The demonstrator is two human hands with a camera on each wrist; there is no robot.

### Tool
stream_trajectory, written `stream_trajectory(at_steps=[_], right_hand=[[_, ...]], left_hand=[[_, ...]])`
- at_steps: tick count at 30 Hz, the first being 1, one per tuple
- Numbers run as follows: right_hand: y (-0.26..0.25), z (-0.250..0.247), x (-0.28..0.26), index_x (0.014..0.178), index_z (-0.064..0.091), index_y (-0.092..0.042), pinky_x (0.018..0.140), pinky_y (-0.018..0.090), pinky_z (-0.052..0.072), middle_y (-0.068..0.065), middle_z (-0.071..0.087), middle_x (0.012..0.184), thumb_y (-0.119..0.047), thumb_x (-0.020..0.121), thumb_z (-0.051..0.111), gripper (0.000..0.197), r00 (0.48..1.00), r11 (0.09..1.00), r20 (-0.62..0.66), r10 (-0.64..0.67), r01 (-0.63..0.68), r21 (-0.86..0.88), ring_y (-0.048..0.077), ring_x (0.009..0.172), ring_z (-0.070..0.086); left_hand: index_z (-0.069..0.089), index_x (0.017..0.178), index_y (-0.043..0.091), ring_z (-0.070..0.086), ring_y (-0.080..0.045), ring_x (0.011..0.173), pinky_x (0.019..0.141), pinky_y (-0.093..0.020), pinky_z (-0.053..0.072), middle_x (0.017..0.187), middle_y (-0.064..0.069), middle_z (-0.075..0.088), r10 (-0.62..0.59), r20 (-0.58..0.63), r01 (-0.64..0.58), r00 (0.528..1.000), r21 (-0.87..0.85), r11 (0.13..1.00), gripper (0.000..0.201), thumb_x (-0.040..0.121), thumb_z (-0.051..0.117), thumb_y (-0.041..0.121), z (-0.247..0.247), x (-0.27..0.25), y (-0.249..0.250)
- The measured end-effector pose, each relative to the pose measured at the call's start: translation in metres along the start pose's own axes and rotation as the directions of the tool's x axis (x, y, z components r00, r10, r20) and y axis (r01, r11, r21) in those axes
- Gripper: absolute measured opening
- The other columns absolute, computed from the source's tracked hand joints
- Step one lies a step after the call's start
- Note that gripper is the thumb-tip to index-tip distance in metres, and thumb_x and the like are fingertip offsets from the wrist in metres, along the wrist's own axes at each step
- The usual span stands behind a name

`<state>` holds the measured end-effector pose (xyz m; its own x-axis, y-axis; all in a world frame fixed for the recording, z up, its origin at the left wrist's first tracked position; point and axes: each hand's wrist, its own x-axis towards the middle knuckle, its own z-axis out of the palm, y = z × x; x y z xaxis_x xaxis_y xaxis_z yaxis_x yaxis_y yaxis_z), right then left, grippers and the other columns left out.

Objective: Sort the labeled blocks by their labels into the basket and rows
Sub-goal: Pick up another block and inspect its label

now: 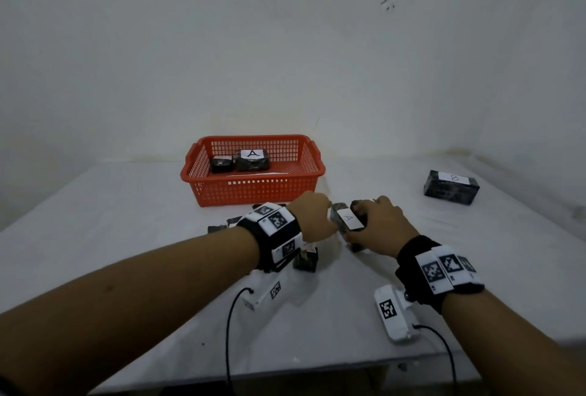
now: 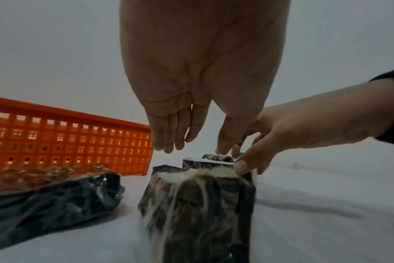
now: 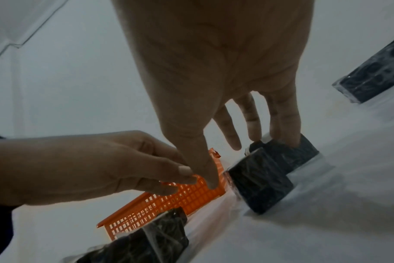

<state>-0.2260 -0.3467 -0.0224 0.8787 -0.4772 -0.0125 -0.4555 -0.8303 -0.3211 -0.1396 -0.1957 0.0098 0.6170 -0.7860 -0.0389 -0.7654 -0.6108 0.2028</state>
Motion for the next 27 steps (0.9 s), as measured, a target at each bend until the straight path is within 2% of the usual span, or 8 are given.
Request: stream_trajectory(at_steps=[4,7,11,15,18,20,23,27], right_hand=[[0.0,0.003,0.005,0.111,0.063,-0.014,0.076,0.031,0.045,0.009,0.063,0.113,-0.032,0.076,0.082,0.044,0.999,0.998,0.034,-0.016,0.014,0.065,0.027,0.102,0.06],[0.002,0.005,0.008,0.107,0.062,-0.014,0.076,0.032,0.046,0.01,0.065,0.113,-0.027,0.078,0.078,0.036,1.0,0.994,-0.003,-0.028,0.029,0.109,0.028,0.1,0.062],[0.006,-0.001,0.001,0.114,0.067,-0.008,0.08,0.029,0.047,0.009,0.067,0.11,-0.024,0.087,0.074,0.032,0.999,0.983,-0.025,-0.04,0.044,0.179,0.027,0.099,0.062],[0.013,-0.008,-0.008,0.118,0.071,-0.019,0.072,0.022,0.042,0.001,0.066,0.101,-0.028,0.086,0.075,0.034,0.996,0.961,-0.055,-0.064,0.076,0.266,0.016,0.085,0.06],[0.017,-0.017,-0.013,0.116,0.074,-0.026,0.058,0.01,0.04,-0.007,0.068,0.096,-0.024,0.083,0.077,0.034,0.993,0.944,-0.075,-0.095,0.113,0.309,0.001,0.073,0.062],[0.022,-0.025,-0.016,0.109,0.074,-0.031,0.054,0.007,0.039,-0.007,0.072,0.093,-0.024,0.081,0.077,0.029,0.989,0.928,-0.113,-0.099,0.132,0.348,0.0,0.072,0.063],[0.03,-0.034,-0.019,0.099,0.076,-0.034,0.066,0.014,0.043,-0.006,0.073,0.09,-0.02,0.082,0.075,0.022,0.978,0.869,-0.186,-0.095,0.172,0.463,0.005,0.074,0.065],[0.033,-0.037,-0.021,0.107,0.075,-0.029,0.074,0.024,0.049,-0.002,0.073,0.102,-0.013,0.086,0.073,0.027,0.969,0.769,-0.232,-0.086,0.213,0.603,0.012,0.079,0.068]], left_hand=[[0.075,0.115,0.005,0.073,-0.031,0.1,0.089,-0.042,0.06,0.109,-0.014,0.076,-0.031,-0.007,0.031,0.999,-0.043,0.999,0.037,0.096,0.06,0.033,0.005,0.023,0.004],[0.077,0.112,0.005,0.073,-0.029,0.092,0.083,-0.039,0.061,0.104,-0.014,0.076,-0.026,-0.013,0.025,1.0,-0.045,0.999,0.032,0.094,0.064,0.029,0.007,0.031,0.009],[0.077,0.118,0.007,0.073,-0.026,0.099,0.089,-0.036,0.06,0.114,-0.012,0.077,-0.024,-0.059,0.023,0.998,-0.022,0.999,0.031,0.093,0.068,0.024,0.007,0.037,0.008],[0.053,0.149,0.007,0.055,-0.027,0.136,0.112,-0.036,0.046,0.15,-0.011,0.057,-0.053,-0.092,0.046,0.994,-0.082,0.996,0.062,0.094,0.07,0.032,0.005,0.038,-0.001],[0.053,0.149,0.008,0.056,-0.025,0.136,0.109,-0.032,0.045,0.15,-0.008,0.057,-0.057,-0.057,0.047,0.997,-0.168,0.985,0.074,0.088,0.078,0.042,0.004,0.037,-0.006],[0.06,0.143,0.012,0.062,-0.022,0.126,0.107,-0.031,0.048,0.14,-0.007,0.065,-0.027,-0.032,0.019,0.999,-0.24,0.971,0.068,0.087,0.079,0.044,0.0,0.035,-0.009],[0.07,0.128,0.013,0.069,-0.018,0.111,0.102,-0.036,0.054,0.121,-0.003,0.074,0.019,-0.052,-0.039,0.998,-0.427,0.903,0.055,0.085,0.081,0.044,-0.005,0.032,-0.014],[0.07,0.115,0.011,0.075,-0.023,0.097,0.086,-0.034,0.062,0.105,-0.006,0.077,-0.027,-0.08,-0.038,0.996,-0.712,0.701,0.052,0.075,0.092,0.037,-0.009,0.028,-0.023]])
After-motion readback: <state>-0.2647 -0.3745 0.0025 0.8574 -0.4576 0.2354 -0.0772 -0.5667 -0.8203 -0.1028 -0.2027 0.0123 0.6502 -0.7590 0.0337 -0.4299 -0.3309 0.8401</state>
